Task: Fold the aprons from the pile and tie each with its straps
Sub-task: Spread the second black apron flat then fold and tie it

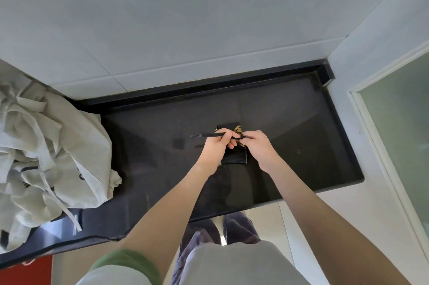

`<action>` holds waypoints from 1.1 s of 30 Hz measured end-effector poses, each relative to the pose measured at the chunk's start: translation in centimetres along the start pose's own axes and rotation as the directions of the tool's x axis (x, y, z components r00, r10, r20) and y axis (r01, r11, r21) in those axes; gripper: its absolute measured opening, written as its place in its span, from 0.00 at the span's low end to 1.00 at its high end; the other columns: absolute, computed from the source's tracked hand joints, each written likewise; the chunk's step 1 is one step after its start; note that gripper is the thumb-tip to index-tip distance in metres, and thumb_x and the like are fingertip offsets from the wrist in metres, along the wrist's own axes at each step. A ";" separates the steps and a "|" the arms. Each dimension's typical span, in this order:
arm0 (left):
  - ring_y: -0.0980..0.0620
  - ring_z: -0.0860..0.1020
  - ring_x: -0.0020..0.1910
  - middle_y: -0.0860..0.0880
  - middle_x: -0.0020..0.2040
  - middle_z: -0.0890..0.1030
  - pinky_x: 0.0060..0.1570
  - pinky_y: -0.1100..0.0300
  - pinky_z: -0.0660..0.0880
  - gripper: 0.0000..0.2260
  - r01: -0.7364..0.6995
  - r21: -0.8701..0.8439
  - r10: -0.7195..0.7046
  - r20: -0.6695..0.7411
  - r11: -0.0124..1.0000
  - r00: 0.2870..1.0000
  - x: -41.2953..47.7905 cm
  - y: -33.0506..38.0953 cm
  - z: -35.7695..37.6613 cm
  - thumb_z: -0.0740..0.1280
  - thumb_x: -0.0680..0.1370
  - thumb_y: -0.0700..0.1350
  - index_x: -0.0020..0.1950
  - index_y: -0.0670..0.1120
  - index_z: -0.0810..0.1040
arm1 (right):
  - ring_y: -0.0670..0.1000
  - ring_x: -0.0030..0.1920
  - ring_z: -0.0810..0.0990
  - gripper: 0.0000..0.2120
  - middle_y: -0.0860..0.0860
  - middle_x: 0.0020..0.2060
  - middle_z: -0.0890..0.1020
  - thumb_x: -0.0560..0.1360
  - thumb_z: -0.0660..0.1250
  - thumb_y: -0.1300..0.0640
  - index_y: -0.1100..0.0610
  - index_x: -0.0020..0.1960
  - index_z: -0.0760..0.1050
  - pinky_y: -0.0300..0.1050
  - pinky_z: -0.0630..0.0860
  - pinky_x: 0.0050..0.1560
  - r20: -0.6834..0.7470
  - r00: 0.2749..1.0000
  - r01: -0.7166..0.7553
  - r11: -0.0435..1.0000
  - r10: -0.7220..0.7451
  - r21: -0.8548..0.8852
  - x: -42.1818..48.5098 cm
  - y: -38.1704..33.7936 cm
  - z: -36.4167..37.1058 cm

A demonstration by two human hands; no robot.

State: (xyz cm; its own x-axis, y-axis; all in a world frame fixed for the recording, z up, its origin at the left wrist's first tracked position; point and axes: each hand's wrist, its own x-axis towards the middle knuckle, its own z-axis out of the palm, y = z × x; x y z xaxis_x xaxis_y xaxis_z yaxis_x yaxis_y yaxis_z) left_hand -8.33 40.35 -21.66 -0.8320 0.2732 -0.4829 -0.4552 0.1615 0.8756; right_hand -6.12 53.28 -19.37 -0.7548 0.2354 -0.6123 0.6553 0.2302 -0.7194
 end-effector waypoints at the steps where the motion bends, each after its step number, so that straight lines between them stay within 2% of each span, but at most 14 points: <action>1: 0.59 0.74 0.36 0.51 0.36 0.76 0.48 0.68 0.73 0.14 0.006 0.012 -0.006 0.028 1.000 1.000 0.1 0.1 -0.1 0.56 0.84 0.40 0.46 0.42 0.80 | 0.52 0.45 0.78 0.12 0.63 0.47 0.80 0.77 0.56 0.70 0.68 0.49 0.79 0.40 0.71 0.49 0.047 0.999 -0.002 0.982 -0.007 0.188 -0.5 -0.3 -0.3; 3: 0.58 0.74 0.37 0.50 0.37 0.77 0.48 0.66 0.73 0.15 0.009 0.027 -0.011 0.085 1.000 0.996 0.2 0.3 -0.3 0.56 0.84 0.40 0.44 0.44 0.79 | 0.46 0.47 0.78 0.14 0.53 0.46 0.82 0.76 0.57 0.70 0.62 0.50 0.81 0.42 0.69 0.58 0.089 0.996 -0.029 0.927 -0.004 0.374 -0.8 -0.5 -0.9; 5: 0.58 0.74 0.37 0.49 0.38 0.77 0.47 0.66 0.73 0.15 -0.016 0.021 0.013 0.134 1.000 0.991 0.3 0.3 -0.7 0.56 0.84 0.39 0.43 0.45 0.79 | 0.46 0.49 0.77 0.11 0.47 0.43 0.82 0.78 0.61 0.63 0.56 0.45 0.81 0.48 0.65 0.62 0.115 0.993 -0.039 0.922 -0.006 0.386 -0.6 -0.6 -1.1; 8: 0.58 0.74 0.36 0.49 0.37 0.77 0.46 0.67 0.72 0.15 0.006 0.024 -0.011 0.177 1.000 0.984 0.2 0.5 -0.9 0.56 0.84 0.40 0.42 0.44 0.78 | 0.48 0.45 0.79 0.07 0.51 0.39 0.80 0.80 0.62 0.60 0.60 0.44 0.75 0.48 0.70 0.60 0.115 0.993 -0.020 0.882 -0.039 0.471 -0.1 -0.5 -1.4; 10: 0.57 0.73 0.36 0.49 0.37 0.77 0.48 0.66 0.72 0.16 0.040 0.003 -0.040 0.177 0.999 0.983 0.3 0.5 -1.0 0.56 0.84 0.40 0.40 0.44 0.78 | 0.50 0.37 0.79 0.10 0.53 0.31 0.77 0.81 0.60 0.59 0.59 0.42 0.71 0.46 0.77 0.53 0.085 0.996 -0.027 0.730 -0.042 0.683 0.1 -0.6 -2.1; 12: 0.55 0.74 0.38 0.49 0.37 0.78 0.49 0.66 0.73 0.17 0.087 -0.027 -0.082 0.161 0.996 0.983 0.5 0.3 -0.9 0.56 0.84 0.40 0.39 0.44 0.78 | 0.49 0.25 0.71 0.15 0.53 0.24 0.69 0.83 0.55 0.57 0.59 0.40 0.69 0.41 0.77 0.35 0.039 0.998 -0.002 0.633 -0.043 0.774 0.3 -0.6 -2.9; 13: 0.53 0.76 0.41 0.49 0.38 0.78 0.52 0.66 0.73 0.17 0.119 -0.036 -0.112 0.156 0.992 0.981 0.5 0.2 -1.0 0.56 0.84 0.41 0.39 0.44 0.79 | 0.48 0.22 0.66 0.16 0.52 0.23 0.67 0.84 0.53 0.54 0.59 0.41 0.70 0.39 0.70 0.27 0.003 1.000 0.014 0.672 -0.025 0.740 0.5 -0.6 -3.2; 15: 0.49 0.78 0.52 0.49 0.42 0.81 0.62 0.59 0.71 0.18 0.147 -0.046 -0.137 0.178 0.988 0.975 0.7 -0.3 -0.8 0.56 0.84 0.42 0.39 0.44 0.80 | 0.46 0.21 0.61 0.17 0.51 0.24 0.69 0.84 0.51 0.52 0.59 0.49 0.73 0.38 0.60 0.23 -0.079 0.997 0.051 0.860 -0.012 0.507 1.0 -0.3 -3.2; 18: 0.51 0.77 0.61 0.50 0.54 0.83 0.65 0.61 0.69 0.20 0.124 -0.147 -0.091 0.208 0.981 0.974 0.5 -0.7 -0.7 0.54 0.85 0.42 0.37 0.43 0.79 | 0.43 0.25 0.67 0.14 0.52 0.35 0.78 0.84 0.50 0.52 0.57 0.55 0.72 0.34 0.63 0.28 -0.100 0.988 0.125 0.989 -0.117 0.083 1.6 0.3 -2.4; 21: 0.51 0.80 0.55 0.49 0.44 0.83 0.59 0.64 0.73 0.26 0.115 -0.380 -0.022 0.240 0.918 0.971 0.3 -1.0 -1.6 0.49 0.85 0.38 0.30 0.46 0.75 | 0.44 0.38 0.75 0.10 0.54 0.42 0.80 0.84 0.53 0.57 0.59 0.53 0.71 0.37 0.70 0.42 0.047 0.952 0.303 0.907 -0.303 -0.293 1.7 1.4 -2.6; 24: 0.51 0.80 0.42 0.50 0.28 0.74 0.56 0.60 0.74 0.29 0.158 -0.446 -0.022 0.294 0.881 0.956 0.3 -1.4 -2.5 0.48 0.84 0.37 0.26 0.50 0.73 | 0.52 0.41 0.75 0.06 0.55 0.42 0.77 0.82 0.55 0.63 0.61 0.54 0.71 0.47 0.71 0.45 0.230 0.931 0.366 0.728 -0.284 -0.580 1.9 3.0 -3.0; 27: 0.52 0.73 0.32 0.51 0.24 0.66 0.52 0.60 0.75 0.19 0.157 -0.340 -0.032 0.347 0.927 0.937 0.1 -1.4 -2.5 0.52 0.78 0.37 0.29 0.46 0.70 | 0.49 0.39 0.73 0.03 0.51 0.40 0.73 0.82 0.56 0.61 0.58 0.55 0.66 0.44 0.66 0.43 0.204 0.938 0.347 0.710 -0.282 -0.613 1.4 3.6 -2.4; 30: 0.55 0.68 0.29 0.50 0.25 0.61 0.46 0.63 0.74 0.20 0.140 -0.162 -0.069 0.381 0.977 0.922 0.2 0.0 -2.3 0.50 0.83 0.36 0.31 0.46 0.63 | 0.46 0.52 0.72 0.23 0.47 0.52 0.72 0.79 0.58 0.67 0.54 0.71 0.63 0.38 0.67 0.52 0.137 0.909 0.402 0.740 -0.393 -0.540 1.1 2.4 -1.7; 33: 0.55 0.69 0.29 0.50 0.24 0.65 0.46 0.63 0.74 0.21 0.157 -0.084 -0.110 0.409 0.984 0.906 0.3 1.2 -2.3 0.50 0.84 0.37 0.31 0.45 0.64 | 0.48 0.53 0.66 0.32 0.46 0.65 0.72 0.75 0.57 0.70 0.49 0.75 0.62 0.40 0.68 0.53 0.293 0.793 0.591 0.559 -0.534 -0.582 1.3 0.3 -0.8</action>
State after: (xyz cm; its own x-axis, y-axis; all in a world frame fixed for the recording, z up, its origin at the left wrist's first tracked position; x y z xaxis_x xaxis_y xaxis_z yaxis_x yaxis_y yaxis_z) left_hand -9.86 38.43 -20.76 -0.5740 0.6178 -0.5375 -0.6054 0.1220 0.7865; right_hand -6.89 54.41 -20.16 -0.9568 -0.2130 -0.1977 -0.0635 0.8171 -0.5729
